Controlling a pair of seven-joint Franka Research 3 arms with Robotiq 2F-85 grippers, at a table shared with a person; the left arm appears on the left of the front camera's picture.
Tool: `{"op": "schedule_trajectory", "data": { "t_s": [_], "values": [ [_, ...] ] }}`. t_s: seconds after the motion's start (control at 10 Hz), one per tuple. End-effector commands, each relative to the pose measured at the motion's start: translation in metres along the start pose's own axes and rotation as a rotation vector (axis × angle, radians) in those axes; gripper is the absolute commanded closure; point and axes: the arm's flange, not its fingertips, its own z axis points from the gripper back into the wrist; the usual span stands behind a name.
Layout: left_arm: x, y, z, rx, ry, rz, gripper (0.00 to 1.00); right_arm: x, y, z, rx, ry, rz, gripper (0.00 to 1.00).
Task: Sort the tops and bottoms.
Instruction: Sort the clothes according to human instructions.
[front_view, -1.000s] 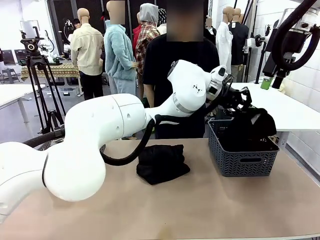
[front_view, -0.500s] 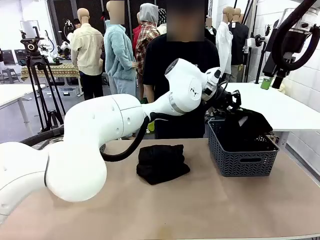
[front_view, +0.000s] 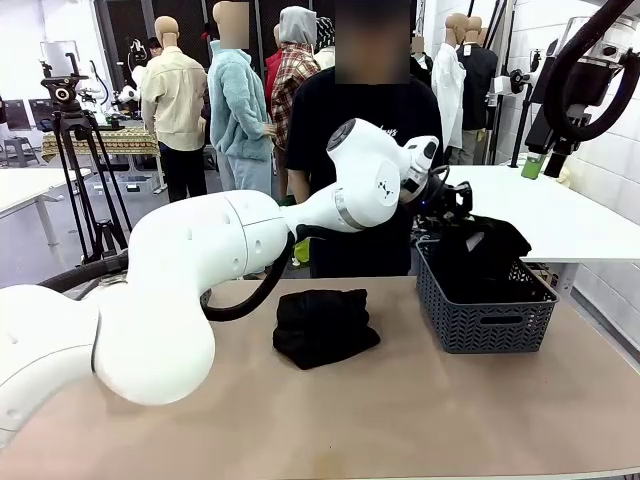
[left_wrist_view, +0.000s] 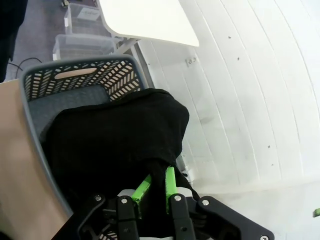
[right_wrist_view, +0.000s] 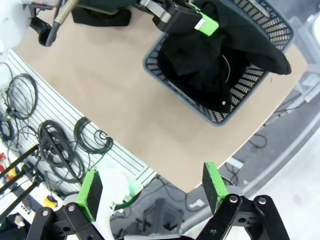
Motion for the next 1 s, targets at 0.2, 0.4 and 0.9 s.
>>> {"op": "schedule_trajectory", "data": {
  "t_s": [0.2, 0.4, 0.9],
  "values": [
    [0.0472, -0.0308, -0.0547, 0.069, 0.004, 0.006, 1.00, -0.0021, 0.0014, -0.0004, 0.000, 0.009, -0.004, 0.00],
    [0.0473, -0.0318, -0.0532, 0.048, 0.002, 0.005, 0.62, -0.0021, 0.0014, -0.0004, 0.000, 0.009, -0.004, 0.00],
    [0.0504, -0.0317, -0.0474, 0.052, -0.015, -0.014, 0.00, -0.0021, 0.0014, -0.0004, 0.000, 0.009, -0.004, 0.00]
  ]
}}
